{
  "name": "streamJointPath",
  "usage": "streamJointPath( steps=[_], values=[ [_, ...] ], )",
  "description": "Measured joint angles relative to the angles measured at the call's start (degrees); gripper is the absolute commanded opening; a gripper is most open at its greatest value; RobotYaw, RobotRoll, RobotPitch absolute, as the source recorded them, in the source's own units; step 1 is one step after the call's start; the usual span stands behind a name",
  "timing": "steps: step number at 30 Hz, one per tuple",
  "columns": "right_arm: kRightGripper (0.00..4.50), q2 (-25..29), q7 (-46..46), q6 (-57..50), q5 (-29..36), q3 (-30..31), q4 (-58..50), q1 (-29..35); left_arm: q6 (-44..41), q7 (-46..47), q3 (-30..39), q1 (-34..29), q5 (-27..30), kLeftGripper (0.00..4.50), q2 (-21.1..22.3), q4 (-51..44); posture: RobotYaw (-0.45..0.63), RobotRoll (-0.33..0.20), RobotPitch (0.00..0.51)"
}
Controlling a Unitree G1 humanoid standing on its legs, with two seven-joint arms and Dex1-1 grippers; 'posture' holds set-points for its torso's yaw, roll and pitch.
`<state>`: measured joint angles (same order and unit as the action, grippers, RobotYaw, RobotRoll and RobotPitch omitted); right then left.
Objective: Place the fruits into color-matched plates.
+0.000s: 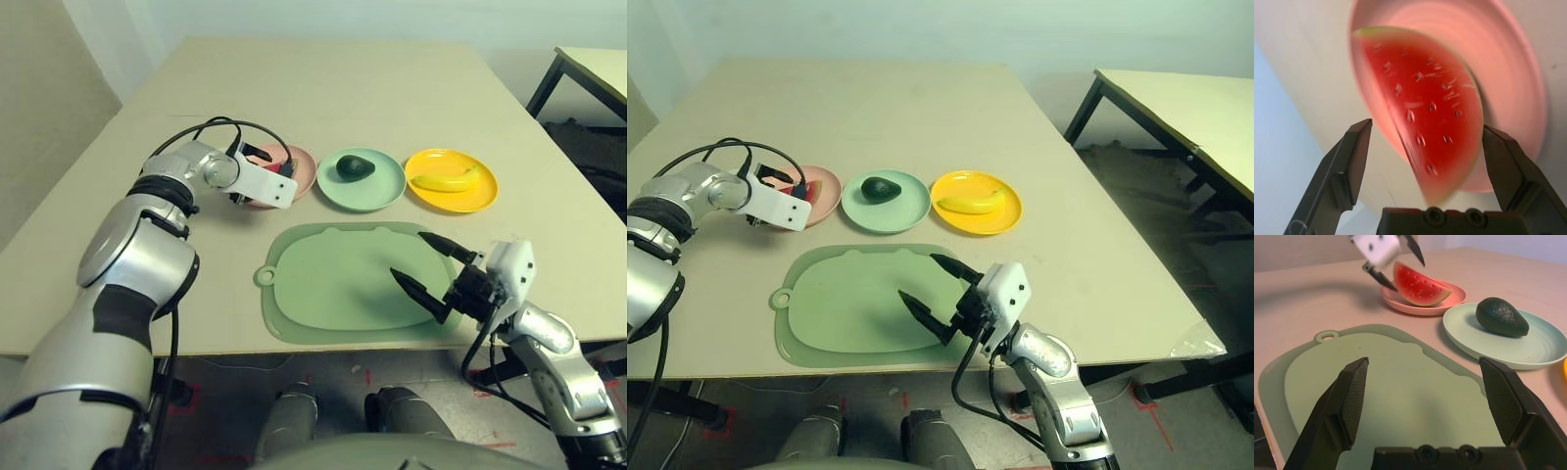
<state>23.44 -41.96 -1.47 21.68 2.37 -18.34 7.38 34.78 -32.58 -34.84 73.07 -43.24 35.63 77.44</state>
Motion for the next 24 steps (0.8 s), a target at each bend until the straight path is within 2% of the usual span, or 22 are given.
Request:
streamJointPath(
  steps=[4, 8, 9, 11, 15, 19, 24],
  values=[
    [4.5, 0.0, 1.5, 1.8, -1.3, -2.0, 0.6, 1.6, -0.6, -7.9, 12.3, -1.3, 13.0, 4.47, 1.5, -2.1, 0.01, 0.0, 0.059],
    [4.5, 0.0, 3.5, 5.9, -3.0, -4.9, 1.9, 3.5, -5.2, -17.1, 24.8, -10.1, 28.2, 4.47, 3.3, -11.7, 0.04, 0.0, 0.059],
    [4.5, -0.2, 4.4, 7.6, -3.6, -6.2, 2.7, 4.1, -9.0, -18.7, 28.6, -15.2, 33.2, 4.47, 4.0, -18.2, 0.05, 0.0, 0.059],
    [4.5, -0.6, 5.9, 9.6, -3.8, -8.8, 4.5, 5.2, -15.8, -19.4, 33.5, -23.1, 39.4, 4.47, 4.6, -28.7, 0.06, 0.0, 0.059],
    [4.5, -2.1, 9.5, 12.0, -3.5, -14.9, 9.3, 6.9, -33.5, -12.3, 46.6, -41.8, 51.4, 4.47, 3.7, -56.1, 0.09, 0.0, 0.059],
    [4.5, -2.5, 9.5, 14.1, -2.9, -17.7, 12.6, 9.4, -41.0, -2.9, 54.2, -56.5, 55.3, 4.47, -0.7, -72.6, 0.12, 0.0, 0.062],
    [4.5, -2.5, 6.3, 15.3, -0.9, -17.3, 11.7, 13.0, -43.5, 3.1, 55.2, -66.8, 55.5, 4.47, -5.7, -77.1, 0.12, 0.0, 0.071]
  ],
)
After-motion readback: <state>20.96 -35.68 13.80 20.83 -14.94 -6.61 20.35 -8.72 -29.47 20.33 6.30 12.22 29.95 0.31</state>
